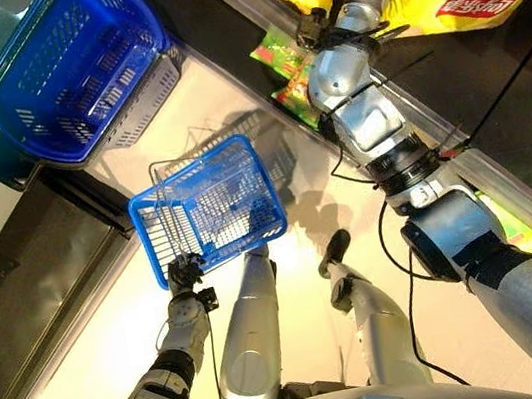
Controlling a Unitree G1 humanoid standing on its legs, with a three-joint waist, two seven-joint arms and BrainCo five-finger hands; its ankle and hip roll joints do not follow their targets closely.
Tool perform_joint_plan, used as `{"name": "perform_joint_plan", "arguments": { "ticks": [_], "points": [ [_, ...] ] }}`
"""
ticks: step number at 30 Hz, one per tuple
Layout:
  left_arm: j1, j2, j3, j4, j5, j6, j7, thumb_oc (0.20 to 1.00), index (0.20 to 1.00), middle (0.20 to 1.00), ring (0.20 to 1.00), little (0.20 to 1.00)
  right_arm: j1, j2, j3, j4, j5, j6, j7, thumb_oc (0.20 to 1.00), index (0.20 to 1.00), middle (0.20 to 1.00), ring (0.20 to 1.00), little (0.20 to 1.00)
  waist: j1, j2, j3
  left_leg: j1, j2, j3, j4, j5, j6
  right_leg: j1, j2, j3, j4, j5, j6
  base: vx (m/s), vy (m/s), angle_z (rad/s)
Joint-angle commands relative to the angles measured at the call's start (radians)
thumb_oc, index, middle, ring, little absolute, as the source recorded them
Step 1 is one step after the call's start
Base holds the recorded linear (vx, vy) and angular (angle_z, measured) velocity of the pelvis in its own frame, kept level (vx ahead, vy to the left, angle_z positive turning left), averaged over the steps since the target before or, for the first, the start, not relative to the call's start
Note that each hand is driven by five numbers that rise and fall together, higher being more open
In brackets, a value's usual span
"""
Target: Pick up the snacks into the basket
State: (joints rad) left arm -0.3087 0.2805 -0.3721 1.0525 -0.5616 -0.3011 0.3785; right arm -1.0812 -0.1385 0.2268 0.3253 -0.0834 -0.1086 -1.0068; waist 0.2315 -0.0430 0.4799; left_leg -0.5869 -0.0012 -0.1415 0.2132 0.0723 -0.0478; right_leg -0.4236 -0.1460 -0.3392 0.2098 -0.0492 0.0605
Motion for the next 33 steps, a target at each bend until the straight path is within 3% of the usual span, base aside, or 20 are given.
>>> {"name": "perform_joint_plan", "arguments": {
  "ticks": [1, 11, 21, 25, 26, 30, 33],
  "points": [
    [0.043, -0.002, -0.006, 0.009, 0.043, -0.02, 0.042, 0.2, 0.2, 0.2, 0.2, 0.2, 0.026, -0.032, -0.025, -0.126, -0.1, -0.026, -0.013, 1.0, 1.0, 1.0, 1.0, 1.0, -0.009, 0.002, 0.007, -0.015, -0.058, 0.041, 0.069, -0.063, 0.037, 0.037, -0.053, 0.059, -0.034, 0.094, 0.067, -0.02, -0.007, -0.03],
    [0.072, -0.018, -0.004, -0.001, 0.031, -0.019, 0.028, 0.2, 0.2, 0.2, 0.2, 0.2, 0.09, -0.03, -0.05, -0.108, -0.094, -0.014, -0.024, 1.0, 1.0, 1.0, 1.0, 1.0, -0.019, 0.011, -0.007, -0.021, -0.055, 0.038, 0.063, -0.06, 0.039, 0.016, -0.055, 0.058, -0.02, 0.089, 0.065, 0.0, -0.001, 0.0],
    [0.088, 0.0, -0.018, -0.034, 0.028, -0.031, 0.018, 0.2, 0.2, 0.2, 0.2, 0.2, -0.031, -0.09, -0.094, 0.167, -0.025, 0.036, -0.084, 1.0, 1.0, 1.0, 1.0, 1.0, -0.001, 0.03, -0.005, -0.053, -0.068, 0.032, 0.056, -0.057, 0.039, 0.002, -0.057, 0.048, -0.036, 0.098, 0.07, 0.01, 0.002, 0.03],
    [0.086, 0.005, -0.021, -0.027, 0.018, -0.024, 0.003, 0.2, 0.2, 0.2, 0.2, 0.2, -0.14, -0.112, -0.077, 0.346, 0.112, -0.008, -0.046, 1.0, 1.0, 1.0, 1.0, 1.0, 0.011, 0.024, -0.002, -0.071, -0.07, 0.032, 0.058, -0.057, 0.039, -0.002, -0.056, 0.049, -0.052, 0.106, 0.072, 0.03, 0.008, 0.03],
    [0.08, 0.008, -0.02, -0.023, 0.01, -0.02, 0.0, 0.2, 0.2, 0.2, 0.2, 0.2, -0.175, -0.116, -0.065, 0.391, 0.187, -0.045, -0.012, 1.0, 1.0, 1.0, 1.0, 1.0, 0.014, 0.021, 0.001, -0.077, -0.07, 0.03, 0.057, -0.057, 0.039, -0.003, -0.055, 0.05, -0.059, 0.109, 0.072, 0.05, 0.018, 0.02],
    [0.074, 0.006, -0.016, -0.007, -0.003, -0.017, -0.009, 0.2, 0.2, 0.2, 0.2, 0.2, -0.212, -0.119, -0.041, 0.402, 0.247, -0.083, 0.015, 1.0, 1.0, 1.0, 1.0, 1.0, 0.016, 0.014, 0.007, -0.089, -0.071, 0.033, 0.059, -0.057, 0.038, -0.004, -0.053, 0.051, -0.067, 0.112, 0.073, 0.02, 0.011, 0.01],
    [0.062, 0.002, -0.007, 0.013, -0.029, -0.01, -0.013, 0.2, 0.2, 0.2, 0.2, 0.2, -0.227, -0.094, -0.039, 0.346, 0.361, -0.157, 0.07, 1.0, 1.0, 1.0, 1.0, 1.0, 0.015, 0.002, 0.01, -0.098, -0.072, 0.033, 0.064, -0.06, 0.038, -0.004, -0.05, 0.052, -0.078, 0.118, 0.074, 0.01, 0.003, 0.0]
  ]
}}
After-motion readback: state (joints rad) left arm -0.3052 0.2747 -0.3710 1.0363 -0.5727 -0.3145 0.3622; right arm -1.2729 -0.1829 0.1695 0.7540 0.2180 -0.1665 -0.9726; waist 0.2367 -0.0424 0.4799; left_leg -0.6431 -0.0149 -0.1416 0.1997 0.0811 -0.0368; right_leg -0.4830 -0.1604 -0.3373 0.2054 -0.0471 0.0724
